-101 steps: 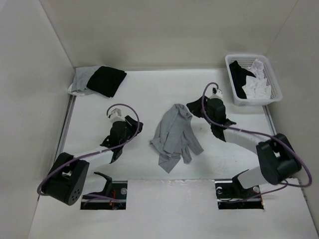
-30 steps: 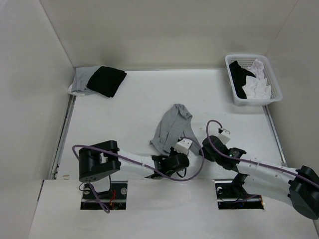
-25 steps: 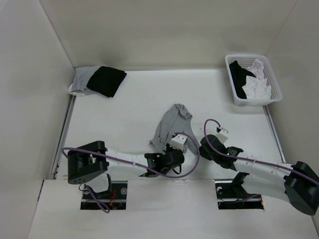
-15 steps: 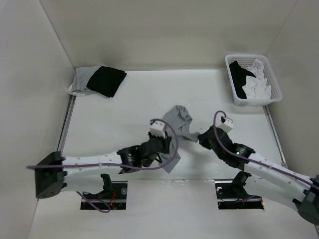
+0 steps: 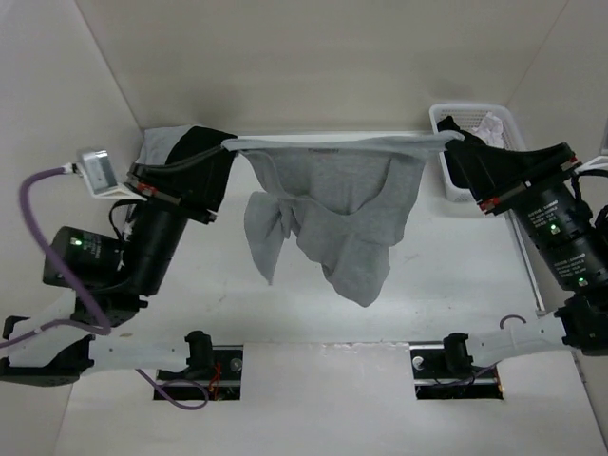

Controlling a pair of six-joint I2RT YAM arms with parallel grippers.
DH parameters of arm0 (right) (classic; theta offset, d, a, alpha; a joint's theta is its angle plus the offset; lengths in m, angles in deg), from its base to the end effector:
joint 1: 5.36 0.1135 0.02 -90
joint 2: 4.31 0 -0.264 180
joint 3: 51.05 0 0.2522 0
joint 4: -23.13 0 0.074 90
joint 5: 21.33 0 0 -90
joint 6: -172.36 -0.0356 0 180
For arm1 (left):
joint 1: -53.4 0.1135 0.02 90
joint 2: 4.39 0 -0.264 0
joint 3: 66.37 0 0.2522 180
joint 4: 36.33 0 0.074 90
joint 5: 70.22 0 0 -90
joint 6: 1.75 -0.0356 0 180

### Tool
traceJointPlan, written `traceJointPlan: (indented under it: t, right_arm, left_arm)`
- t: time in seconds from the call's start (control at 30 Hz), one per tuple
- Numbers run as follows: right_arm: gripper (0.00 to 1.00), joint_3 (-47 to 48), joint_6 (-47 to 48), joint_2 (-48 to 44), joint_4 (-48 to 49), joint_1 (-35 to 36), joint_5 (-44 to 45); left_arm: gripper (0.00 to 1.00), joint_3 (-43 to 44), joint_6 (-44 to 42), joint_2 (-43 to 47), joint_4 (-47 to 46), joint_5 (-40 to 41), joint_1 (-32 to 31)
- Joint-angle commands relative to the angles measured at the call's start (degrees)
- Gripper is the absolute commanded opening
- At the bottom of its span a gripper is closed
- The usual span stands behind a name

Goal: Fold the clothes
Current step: Flatten the tank top out

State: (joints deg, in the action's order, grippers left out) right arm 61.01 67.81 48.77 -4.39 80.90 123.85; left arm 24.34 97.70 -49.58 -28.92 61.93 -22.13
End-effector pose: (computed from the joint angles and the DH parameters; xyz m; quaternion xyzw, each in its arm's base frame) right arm 0.0338 0.0698 0.5899 0.0736 0.5879 0.4514 0.6672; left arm 0.0455 -0.0808 0.5427 -0.0485 0.5185 -0.4507 0.7250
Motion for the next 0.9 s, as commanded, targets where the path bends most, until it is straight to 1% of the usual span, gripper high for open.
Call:
traceJointPlan:
  t: [0.0,0.07,0.17,0.27,0.37,0.47,0.5,0.53,0.6,0.63,0.67,0.7,0.73,0.77,0.8,0.83,0.87]
  right_arm:
    - [0.00,7.9,29.3,7.5,15.0,8.3,11.9]
    - [0.00,8.7,40.2,9.8,24.4,13.0,13.8]
    - [0.00,6.5,48.5,10.4,34.0,14.5,15.1]
    - [0.00,4.0,53.7,9.8,40.9,15.2,15.7]
    - [0.00,4.0,55.2,9.6,42.0,15.2,15.6]
    - [0.00,6.8,56.8,11.0,41.7,14.7,14.3]
    - [0.00,7.4,57.3,11.6,41.7,13.4,13.5]
    - [0.00,7.4,57.3,11.7,41.7,13.1,13.3]
    - [0.00,5.2,55.6,11.7,41.3,7.3,11.9]
    - [0.00,2.9,53.8,11.3,40.8,3.5,10.8]
    - [0.00,2.2,53.1,11.3,40.7,2.5,10.5]
    - [0.00,-0.5,50.0,11.2,39.0,-2.2,8.6]
    - [0.00,-1.3,48.3,11.2,37.9,-4.5,7.8]
    - [0.01,-3.4,42.2,12.0,33.1,-10.8,4.4]
    - [0.01,-3.8,39.3,12.7,30.8,-13.4,3.1]
    - [0.01,-4.1,30.5,15.0,23.5,-21.5,-1.2]
    - [0.01,-4.0,26.9,16.0,20.6,-24.7,-3.5]
  left_arm:
    - [0.00,8.0,-13.2,-2.4,-4.3,4.3,-6.0]
    - [0.00,9.8,-16.9,-3.8,-6.1,5.6,-9.7]
    - [0.00,9.9,-20.5,-5.1,-9.1,6.9,-12.7]
    - [0.00,10.0,-26.7,-6.1,-14.2,9.0,-16.2]
    - [0.00,9.8,-31.3,-6.1,-18.4,9.9,-17.8]
    - [0.00,10.2,-36.6,-6.8,-23.4,10.4,-18.7]
    - [0.01,10.5,-39.0,-7.5,-25.4,10.5,-18.7]
    - [0.01,10.5,-39.3,-7.6,-25.6,10.6,-18.7]
    - [0.01,10.2,-40.5,-8.2,-26.8,10.9,-18.2]
    - [0.02,7.5,-42.7,-9.2,-30.1,11.5,-13.8]
    - [0.02,6.9,-42.9,-9.4,-30.7,11.6,-12.7]
    - [0.03,4.8,-42.6,-9.8,-32.6,11.8,-7.8]
    - [0.03,3.6,-42.1,-10.1,-33.0,11.8,-5.2]
    - [0.03,0.6,-39.9,-10.9,-32.9,11.6,0.5]
    - [0.03,-1.3,-37.8,-11.7,-32.2,11.6,3.7]
    - [0.03,-4.5,-33.0,-13.8,-29.7,10.7,10.8]
    - [0.03,-5.6,-30.8,-14.7,-28.6,10.2,13.4]
